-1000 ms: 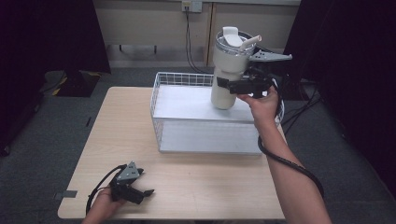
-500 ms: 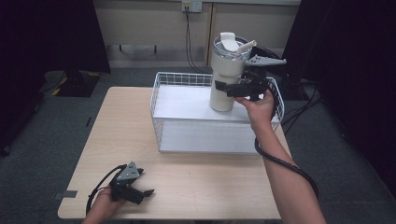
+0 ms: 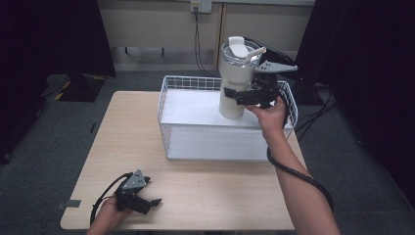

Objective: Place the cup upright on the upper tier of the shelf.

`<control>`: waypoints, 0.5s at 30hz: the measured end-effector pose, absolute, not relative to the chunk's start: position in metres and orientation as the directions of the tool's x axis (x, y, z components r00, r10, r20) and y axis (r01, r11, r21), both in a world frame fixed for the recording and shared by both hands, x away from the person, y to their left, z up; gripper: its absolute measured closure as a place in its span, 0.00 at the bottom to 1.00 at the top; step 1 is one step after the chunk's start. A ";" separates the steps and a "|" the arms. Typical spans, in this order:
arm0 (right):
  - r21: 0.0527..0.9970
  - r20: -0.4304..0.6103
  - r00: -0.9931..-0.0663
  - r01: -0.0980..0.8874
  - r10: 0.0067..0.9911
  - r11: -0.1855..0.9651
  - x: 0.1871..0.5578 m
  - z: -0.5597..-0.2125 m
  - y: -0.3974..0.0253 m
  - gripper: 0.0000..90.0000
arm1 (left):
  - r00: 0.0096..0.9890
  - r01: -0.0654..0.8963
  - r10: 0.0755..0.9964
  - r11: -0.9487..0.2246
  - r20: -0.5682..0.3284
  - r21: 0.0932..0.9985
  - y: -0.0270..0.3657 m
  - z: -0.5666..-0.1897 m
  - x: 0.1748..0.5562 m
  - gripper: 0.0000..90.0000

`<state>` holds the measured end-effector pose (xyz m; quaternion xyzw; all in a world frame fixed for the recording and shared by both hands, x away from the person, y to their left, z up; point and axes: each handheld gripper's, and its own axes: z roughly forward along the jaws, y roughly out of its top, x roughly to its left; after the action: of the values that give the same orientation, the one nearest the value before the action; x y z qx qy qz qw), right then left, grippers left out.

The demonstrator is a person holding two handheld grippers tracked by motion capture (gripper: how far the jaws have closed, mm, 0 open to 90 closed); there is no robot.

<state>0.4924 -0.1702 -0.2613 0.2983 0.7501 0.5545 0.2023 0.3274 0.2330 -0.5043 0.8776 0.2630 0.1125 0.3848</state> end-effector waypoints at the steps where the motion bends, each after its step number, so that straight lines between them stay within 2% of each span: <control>1: 0.952 0.026 -0.741 0.223 0.671 0.209 0.492 -0.261 -0.170 0.11 | 0.836 0.375 0.548 -0.566 -0.005 0.734 0.233 -0.504 0.327 0.11; 11: 0.964 0.024 -0.747 0.194 0.665 0.183 0.490 -0.269 -0.173 0.11 | 0.834 0.377 0.551 -0.564 -0.004 0.734 0.233 -0.504 0.327 0.11; 15: 0.957 0.000 -0.745 0.193 0.667 0.216 0.488 -0.273 -0.173 0.10 | 0.835 0.377 0.551 -0.565 -0.005 0.734 0.233 -0.504 0.327 0.11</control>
<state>0.4884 -0.1727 -0.2730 0.2868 0.7501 0.5566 0.2127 0.3271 0.2329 -0.5043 0.8772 0.2643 0.1132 0.3844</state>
